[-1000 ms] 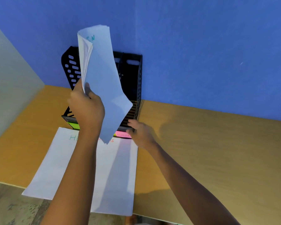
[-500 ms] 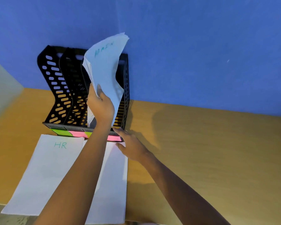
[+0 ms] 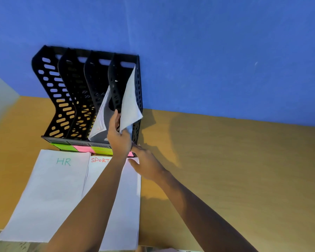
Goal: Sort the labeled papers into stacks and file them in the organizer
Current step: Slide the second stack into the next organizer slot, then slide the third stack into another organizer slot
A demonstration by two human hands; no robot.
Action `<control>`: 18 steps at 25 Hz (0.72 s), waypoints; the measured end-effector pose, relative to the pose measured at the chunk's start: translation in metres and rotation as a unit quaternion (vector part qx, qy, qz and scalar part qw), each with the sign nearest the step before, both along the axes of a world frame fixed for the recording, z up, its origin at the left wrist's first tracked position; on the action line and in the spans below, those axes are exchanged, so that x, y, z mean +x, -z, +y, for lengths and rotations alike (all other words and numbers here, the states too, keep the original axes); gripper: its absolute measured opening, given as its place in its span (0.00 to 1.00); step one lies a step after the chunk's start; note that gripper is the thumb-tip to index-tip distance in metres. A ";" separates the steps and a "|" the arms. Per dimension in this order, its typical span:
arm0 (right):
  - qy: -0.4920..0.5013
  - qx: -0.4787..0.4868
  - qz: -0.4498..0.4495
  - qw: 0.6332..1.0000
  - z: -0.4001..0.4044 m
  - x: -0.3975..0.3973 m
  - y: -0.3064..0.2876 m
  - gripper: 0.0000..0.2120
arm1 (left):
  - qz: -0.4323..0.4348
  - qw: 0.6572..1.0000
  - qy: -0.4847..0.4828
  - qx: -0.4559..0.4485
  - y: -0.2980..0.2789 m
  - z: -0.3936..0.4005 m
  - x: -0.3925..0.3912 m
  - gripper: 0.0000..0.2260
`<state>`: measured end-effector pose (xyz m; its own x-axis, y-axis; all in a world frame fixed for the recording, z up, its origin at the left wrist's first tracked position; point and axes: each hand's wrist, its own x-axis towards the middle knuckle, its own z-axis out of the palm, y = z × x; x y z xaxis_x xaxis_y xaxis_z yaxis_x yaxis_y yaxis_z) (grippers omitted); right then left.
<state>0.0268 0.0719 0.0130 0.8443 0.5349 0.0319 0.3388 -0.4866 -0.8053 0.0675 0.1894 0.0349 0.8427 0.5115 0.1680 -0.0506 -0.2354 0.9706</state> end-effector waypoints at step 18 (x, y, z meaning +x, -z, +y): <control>0.314 -0.062 0.262 0.910 -0.005 -0.081 0.061 0.16 | 0.398 0.869 -0.143 0.257 0.082 0.078 -0.133 0.34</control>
<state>-0.0540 0.0664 -0.0481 0.8665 -0.0870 -0.4915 -0.4530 -0.5504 -0.7013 -0.0654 0.2676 -0.0469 0.6470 0.7493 -0.1412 0.7206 -0.5404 0.4344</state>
